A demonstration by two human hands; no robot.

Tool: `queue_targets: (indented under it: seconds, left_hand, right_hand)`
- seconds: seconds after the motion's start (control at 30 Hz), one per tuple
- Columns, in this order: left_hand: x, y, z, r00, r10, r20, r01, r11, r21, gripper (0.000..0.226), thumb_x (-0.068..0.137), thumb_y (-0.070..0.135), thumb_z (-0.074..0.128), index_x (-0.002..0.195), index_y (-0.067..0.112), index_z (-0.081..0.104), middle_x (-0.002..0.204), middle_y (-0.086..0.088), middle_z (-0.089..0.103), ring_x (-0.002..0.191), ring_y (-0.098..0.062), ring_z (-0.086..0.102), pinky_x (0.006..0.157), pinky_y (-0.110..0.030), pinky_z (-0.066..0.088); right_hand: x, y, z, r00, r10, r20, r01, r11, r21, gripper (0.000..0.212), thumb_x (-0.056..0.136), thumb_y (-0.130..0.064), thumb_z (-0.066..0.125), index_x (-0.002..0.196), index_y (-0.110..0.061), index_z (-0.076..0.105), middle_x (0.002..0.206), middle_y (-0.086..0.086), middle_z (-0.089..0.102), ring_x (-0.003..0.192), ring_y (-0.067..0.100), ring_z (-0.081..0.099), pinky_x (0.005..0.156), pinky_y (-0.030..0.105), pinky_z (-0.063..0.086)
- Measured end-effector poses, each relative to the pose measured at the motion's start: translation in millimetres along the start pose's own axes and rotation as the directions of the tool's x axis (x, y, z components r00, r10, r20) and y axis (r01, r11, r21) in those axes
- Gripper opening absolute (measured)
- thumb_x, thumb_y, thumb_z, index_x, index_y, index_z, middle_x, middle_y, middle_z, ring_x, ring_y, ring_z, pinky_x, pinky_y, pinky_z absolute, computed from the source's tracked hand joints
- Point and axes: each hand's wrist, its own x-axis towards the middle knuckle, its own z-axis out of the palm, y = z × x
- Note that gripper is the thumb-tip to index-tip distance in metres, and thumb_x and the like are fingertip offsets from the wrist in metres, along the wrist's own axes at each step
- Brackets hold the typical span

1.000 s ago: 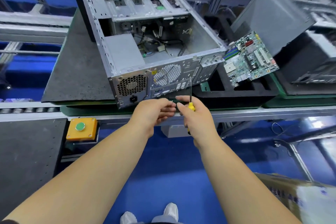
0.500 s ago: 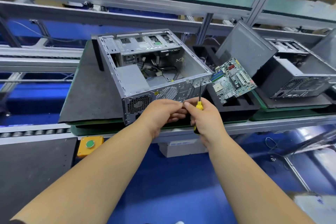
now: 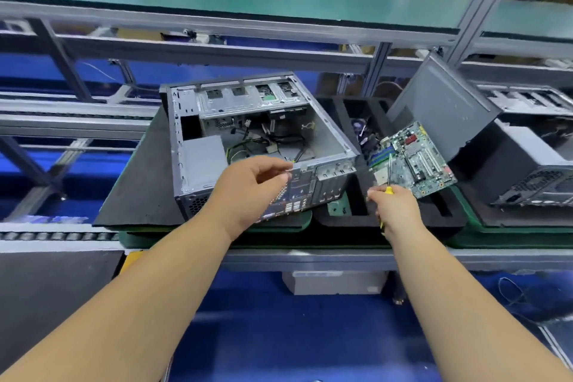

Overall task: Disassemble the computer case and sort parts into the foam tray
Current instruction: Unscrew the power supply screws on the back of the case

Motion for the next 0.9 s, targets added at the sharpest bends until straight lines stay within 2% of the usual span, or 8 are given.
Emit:
queue_targets:
  seconds: [0.13,0.27,0.43,0.53,0.63,0.73,0.83,0.9]
  left_hand:
    - [19,7,29,0.999,0.028,-0.046,-0.025,0.997,0.07,0.021,0.091,0.017,0.065,0.102,0.032,0.074,0.095,0.009,0.073,0.094,-0.01,0.067,0.087,-0.028,0.055]
    - [39,10,60,0.993,0.076,-0.094,-0.061,0.986,0.153,0.022,0.092,0.013,0.064,0.105,0.026,0.075,0.095,0.013,0.072,0.089,-0.001,0.065,0.077,-0.014,0.051]
    - [58,13,89,0.985,0.114,-0.127,-0.083,0.97,0.229,0.026,0.091,0.008,0.062,0.106,0.026,0.074,0.097,0.016,0.071,0.09,0.006,0.063,0.079,-0.007,0.047]
    - [68,14,102,0.982,0.116,-0.149,-0.074,0.963,0.26,0.026,0.091,0.01,0.063,0.107,0.027,0.074,0.098,0.018,0.071,0.093,0.007,0.062,0.083,-0.009,0.048]
    - [76,14,111,0.981,0.097,-0.171,-0.049,0.963,0.264,0.026,0.091,0.011,0.063,0.107,0.029,0.074,0.098,0.019,0.07,0.095,0.008,0.061,0.084,-0.013,0.05]
    - [81,13,117,0.98,0.073,-0.185,-0.023,0.966,0.258,0.026,0.091,0.013,0.063,0.107,0.03,0.074,0.099,0.019,0.07,0.094,0.006,0.062,0.083,-0.024,0.054]
    - [85,12,120,0.981,0.064,-0.185,-0.012,0.962,0.271,0.028,0.091,0.013,0.063,0.107,0.034,0.073,0.099,0.02,0.07,0.095,0.006,0.062,0.079,-0.023,0.055]
    - [88,11,120,0.98,0.055,-0.194,-0.001,0.963,0.269,0.029,0.091,0.013,0.062,0.105,0.036,0.073,0.099,0.02,0.07,0.095,0.004,0.062,0.074,-0.021,0.056]
  right_hand:
    - [41,4,-1,0.996,-0.008,0.089,0.016,0.995,-0.094,0.019,0.084,-0.007,0.061,0.07,-0.019,0.064,0.075,0.003,0.063,0.065,0.019,0.05,0.063,0.031,0.041]
    - [75,9,2,0.98,-0.02,0.198,0.06,0.979,-0.196,0.016,0.086,-0.012,0.062,0.072,-0.019,0.065,0.08,0.003,0.071,0.07,0.02,0.056,0.071,0.036,0.046]
    - [101,19,4,0.941,-0.015,0.337,0.088,0.975,-0.202,0.008,0.091,-0.018,0.066,0.089,-0.013,0.062,0.077,0.006,0.071,0.053,0.015,0.049,0.057,0.026,0.041]
    - [117,22,-1,0.943,0.02,0.333,0.051,0.978,-0.204,0.009,0.095,-0.019,0.056,0.1,-0.012,0.055,0.083,0.007,0.068,0.06,0.017,0.054,0.058,0.029,0.045]
    - [134,25,-6,0.948,0.026,0.319,0.062,0.963,-0.264,0.004,0.096,-0.016,0.048,0.099,-0.015,0.051,0.085,0.009,0.067,0.066,0.019,0.065,0.054,0.033,0.05]
    - [148,27,-10,0.953,-0.016,0.303,0.137,0.913,-0.383,0.001,0.094,-0.019,0.055,0.094,-0.018,0.055,0.083,0.01,0.069,0.069,0.025,0.07,0.057,0.04,0.058]
    - [156,23,-12,0.95,-0.065,0.306,0.229,0.81,-0.54,0.012,0.093,-0.029,0.06,0.085,-0.02,0.058,0.071,0.005,0.068,0.061,0.024,0.067,0.062,0.041,0.06]
    - [161,20,-9,0.943,-0.055,0.329,0.248,0.774,-0.582,0.012,0.092,-0.026,0.059,0.087,-0.016,0.058,0.075,0.009,0.068,0.065,0.027,0.068,0.065,0.042,0.06]
